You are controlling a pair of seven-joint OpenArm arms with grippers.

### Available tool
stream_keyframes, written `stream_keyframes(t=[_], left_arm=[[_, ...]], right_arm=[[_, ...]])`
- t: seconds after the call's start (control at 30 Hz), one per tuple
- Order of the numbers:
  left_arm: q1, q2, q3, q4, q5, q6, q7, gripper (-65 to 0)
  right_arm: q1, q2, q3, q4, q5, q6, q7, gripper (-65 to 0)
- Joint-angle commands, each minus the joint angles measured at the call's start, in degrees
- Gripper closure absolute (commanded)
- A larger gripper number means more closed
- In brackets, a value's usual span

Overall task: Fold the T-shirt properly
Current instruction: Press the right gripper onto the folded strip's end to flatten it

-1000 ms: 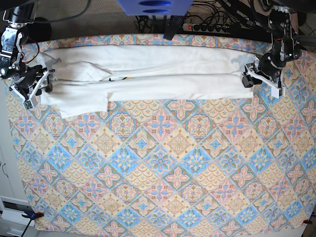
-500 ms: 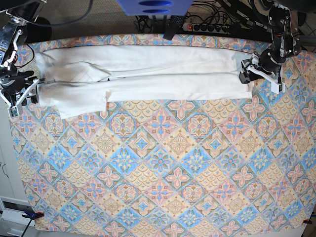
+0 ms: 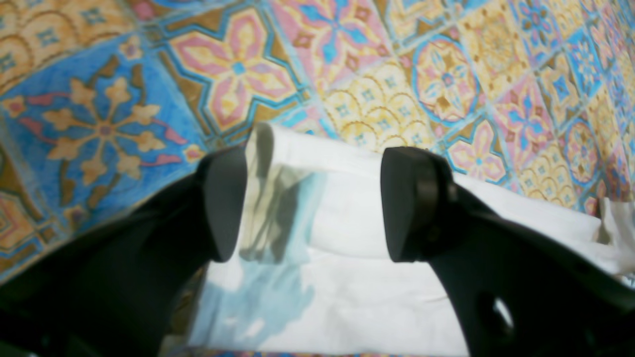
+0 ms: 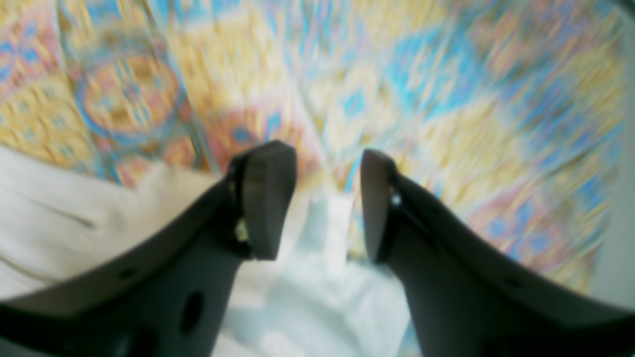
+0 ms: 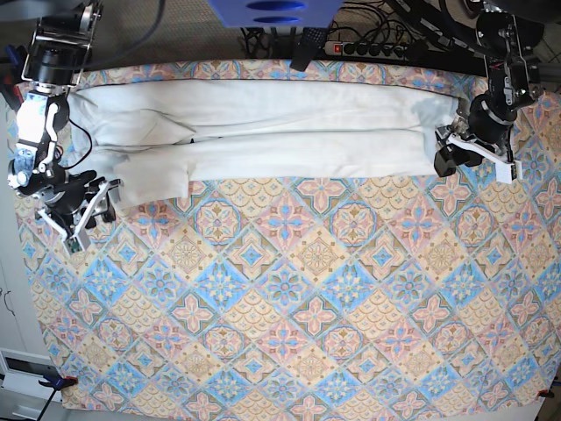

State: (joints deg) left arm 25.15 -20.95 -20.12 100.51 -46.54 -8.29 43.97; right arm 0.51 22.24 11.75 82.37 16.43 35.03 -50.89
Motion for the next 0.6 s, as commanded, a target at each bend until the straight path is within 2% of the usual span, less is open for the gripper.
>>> stream_keyframes(t=[0.0,0.4,0.57], left_arm=[[-0.14,-0.46,-0.23,1.69,-0.8,-0.72,-0.76,-41.6],[-0.14,-0.46,-0.14,1.69,-0.71,-0.72,-0.76,-41.6],[-0.14,-0.46,-0.14,1.69,-0.71,-0.72,-0.76,-41.6]], right_arm=[[2.34,1.28,-0.19,-1.09,1.11,0.36,1.44,-25.2],[10.7,1.36,-5.2,-23.6,1.11,0.36,8.92,-27.8],[11.4,1.63,-7.57,-28.7,1.03,0.36,12.08,-27.8]])
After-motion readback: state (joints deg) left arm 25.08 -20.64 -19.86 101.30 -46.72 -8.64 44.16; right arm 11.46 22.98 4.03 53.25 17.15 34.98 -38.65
